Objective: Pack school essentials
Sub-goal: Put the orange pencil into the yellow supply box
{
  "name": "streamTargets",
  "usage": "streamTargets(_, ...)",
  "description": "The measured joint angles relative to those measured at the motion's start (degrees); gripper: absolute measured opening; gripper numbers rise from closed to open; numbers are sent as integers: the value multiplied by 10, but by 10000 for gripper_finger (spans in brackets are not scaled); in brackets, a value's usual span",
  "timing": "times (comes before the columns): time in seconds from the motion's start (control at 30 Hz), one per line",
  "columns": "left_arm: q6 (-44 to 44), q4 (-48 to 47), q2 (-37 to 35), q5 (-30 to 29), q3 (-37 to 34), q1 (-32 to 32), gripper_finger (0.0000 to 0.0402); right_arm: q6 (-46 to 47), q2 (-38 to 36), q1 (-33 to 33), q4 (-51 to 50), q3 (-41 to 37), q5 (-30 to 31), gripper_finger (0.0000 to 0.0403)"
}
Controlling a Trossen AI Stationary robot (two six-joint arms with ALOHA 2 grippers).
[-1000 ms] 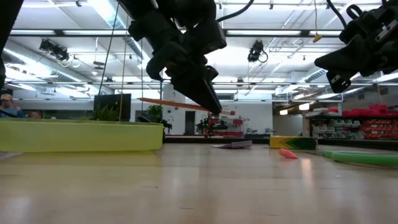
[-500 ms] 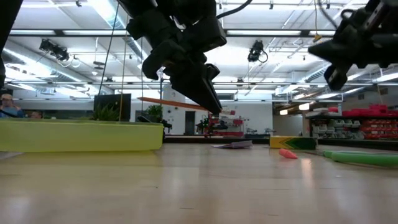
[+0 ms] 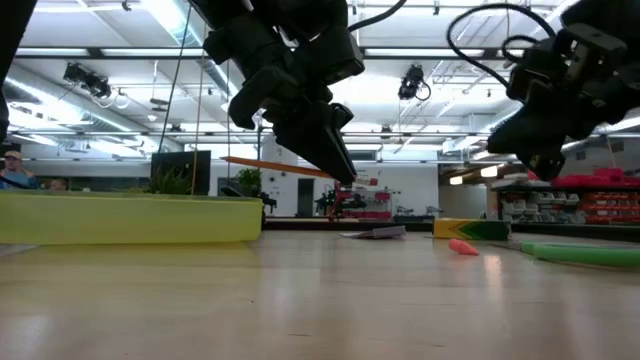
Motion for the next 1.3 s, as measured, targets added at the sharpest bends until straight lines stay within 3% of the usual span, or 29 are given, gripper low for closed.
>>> streamTargets(0.37,-1,-16,0,-7,0,-4,13,-6,260,106,-73,177,136,155)
streamTargets(0.67,0,-28,0,-25,0,-31,14,29,396,171,-134,275,253,168)
streamTargets(1.13,0,-54,0,-27,-4,-38,15,115,472,240,-186,273,287,168)
streamTargets(1.3,-4,-52,0,-27,-24,-40,12,133,463,276,-214,270,294,168)
